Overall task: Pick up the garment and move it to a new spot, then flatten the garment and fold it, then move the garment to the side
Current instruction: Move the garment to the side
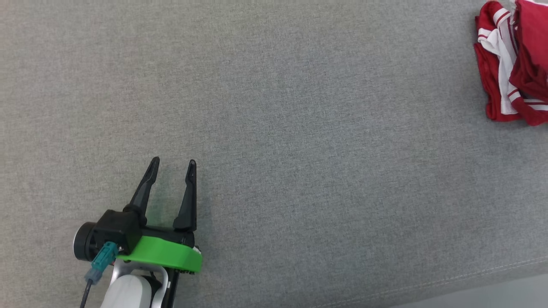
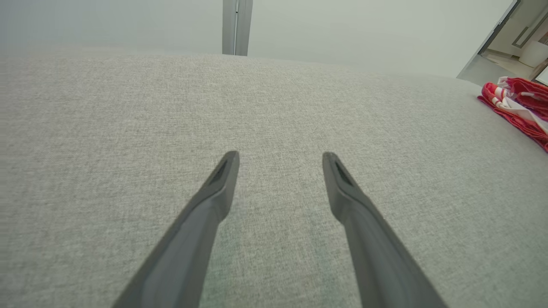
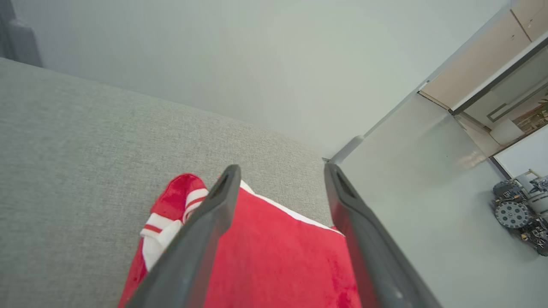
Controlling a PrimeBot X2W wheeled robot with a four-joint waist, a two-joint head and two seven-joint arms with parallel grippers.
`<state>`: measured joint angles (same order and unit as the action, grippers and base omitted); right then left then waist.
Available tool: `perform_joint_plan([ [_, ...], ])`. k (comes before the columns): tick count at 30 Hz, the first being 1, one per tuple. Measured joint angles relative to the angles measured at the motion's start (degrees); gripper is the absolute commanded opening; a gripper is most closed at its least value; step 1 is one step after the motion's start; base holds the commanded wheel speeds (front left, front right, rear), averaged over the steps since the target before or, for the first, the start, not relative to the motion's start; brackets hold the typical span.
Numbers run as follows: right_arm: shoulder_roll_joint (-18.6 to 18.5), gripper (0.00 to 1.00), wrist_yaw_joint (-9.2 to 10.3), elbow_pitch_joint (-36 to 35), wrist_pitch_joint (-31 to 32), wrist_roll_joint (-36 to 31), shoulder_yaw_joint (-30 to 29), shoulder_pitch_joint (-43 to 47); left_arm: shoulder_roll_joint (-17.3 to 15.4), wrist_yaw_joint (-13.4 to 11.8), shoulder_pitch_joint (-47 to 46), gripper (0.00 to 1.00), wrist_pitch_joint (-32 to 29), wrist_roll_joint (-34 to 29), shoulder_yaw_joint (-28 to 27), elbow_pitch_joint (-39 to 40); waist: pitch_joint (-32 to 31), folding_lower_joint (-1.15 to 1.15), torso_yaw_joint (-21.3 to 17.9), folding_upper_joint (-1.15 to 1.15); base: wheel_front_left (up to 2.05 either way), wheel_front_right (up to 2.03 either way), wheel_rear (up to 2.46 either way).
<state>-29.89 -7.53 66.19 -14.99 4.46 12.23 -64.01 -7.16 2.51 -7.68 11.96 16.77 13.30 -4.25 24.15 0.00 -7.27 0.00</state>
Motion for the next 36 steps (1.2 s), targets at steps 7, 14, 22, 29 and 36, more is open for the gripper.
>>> perform_joint_plan([
  [7,4.8,1.00,0.00,-10.4,0.0,0.2,-0.3,5.3,0.6,-0.6,-0.3,1.00,1.3,2.2,-2.3,-1.7,-3.6,0.00,0.2,0.00,0.00,0.00,0.00],
  [14,8.1,1.00,0.00,-19.9,-0.1,4.1,1.6,14.3,1.3,-2.3,-0.2,1.00,2.7,4.6,-6.2,-5.0,-8.8,0.00,0.9,0.00,0.00,0.00,0.00],
  [22,13.3,1.00,0.00,-29.3,-0.1,7.1,0.9,27.0,2.8,-3.2,3.3,1.00,3.0,6.3,-9.8,-7.0,-15.8,0.00,2.3,0.00,0.00,0.00,0.00],
  [29,19.8,1.00,0.00,-37.0,-0.1,8.4,-3.1,38.7,3.8,-3.2,7.2,1.00,3.1,6.0,-11.3,-6.5,-21.3,0.00,4.4,0.00,0.00,0.00,0.00],
  [36,26.4,1.00,0.00,-46.4,-0.1,4.8,-11.1,51.4,4.1,-2.8,9.4,1.00,3.1,4.5,-11.0,-6.5,-24.2,-0.01,7.5,0.00,0.00,0.00,0.00],
])
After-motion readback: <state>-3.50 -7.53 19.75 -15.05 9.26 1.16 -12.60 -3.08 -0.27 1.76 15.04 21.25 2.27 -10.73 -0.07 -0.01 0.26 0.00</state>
